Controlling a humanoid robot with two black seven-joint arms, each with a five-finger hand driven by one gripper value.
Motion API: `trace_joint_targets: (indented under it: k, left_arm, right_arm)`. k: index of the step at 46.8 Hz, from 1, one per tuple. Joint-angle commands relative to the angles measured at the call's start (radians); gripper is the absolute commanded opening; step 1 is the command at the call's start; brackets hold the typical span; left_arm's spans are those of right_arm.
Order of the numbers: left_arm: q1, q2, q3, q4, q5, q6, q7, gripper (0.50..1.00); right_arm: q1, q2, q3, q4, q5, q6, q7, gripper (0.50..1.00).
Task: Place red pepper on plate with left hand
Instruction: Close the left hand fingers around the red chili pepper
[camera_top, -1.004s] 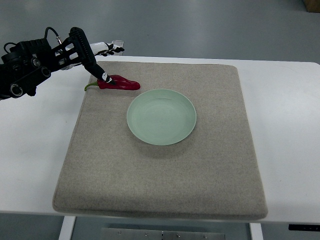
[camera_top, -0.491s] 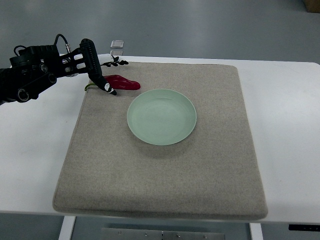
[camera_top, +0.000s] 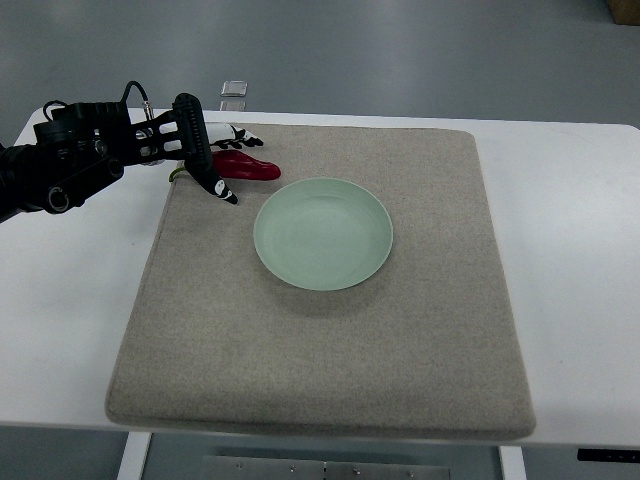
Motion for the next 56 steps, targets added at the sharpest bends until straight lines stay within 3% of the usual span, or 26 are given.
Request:
trace_joint_targets:
  k: [1,6,18,23,41,45,56]
  left_arm:
    - [-0.001,-0.002,0.000,0.000,0.002,0.000,0.000,0.947]
    - [-0.001,-0.002,0.000,0.001,0.003,0.001,0.000,0.934]
    - [-0.001,-0.002,0.005,0.001,0.005,0.011,0.002,0.752]
    - [-0.001,-0.002,0.005,0.001,0.008,0.011,0.002,0.701]
    - [0.002,-0.004,0.005,0.001,0.032,0.009,0.002,0.630]
    - [0.002,-0.004,0.005,0.001,0.032,0.007,0.002,0.596]
    - [0.001,-0.004,0.005,0.001,0.031,0.003,0.002,0.593]
  right_arm:
    - [0.000,0.000,0.000,0.000,0.000,0.000,0.000,0.932]
    - [0.000,0.000,0.000,0.000,0.000,0.000,0.000,0.932]
    - [0.000,0.000,0.000,0.000,0.000,0.000,0.000,0.932]
    - [0.000,0.000,0.000,0.000,0.000,0.000,0.000,0.932]
    - [0.000,0.000,0.000,0.000,0.000,0.000,0.000,0.932]
    - [0.000,0.000,0.000,0.000,0.000,0.000,0.000,0.932]
    - [0.000,0.000,0.000,0.000,0.000,0.000,0.000,0.932]
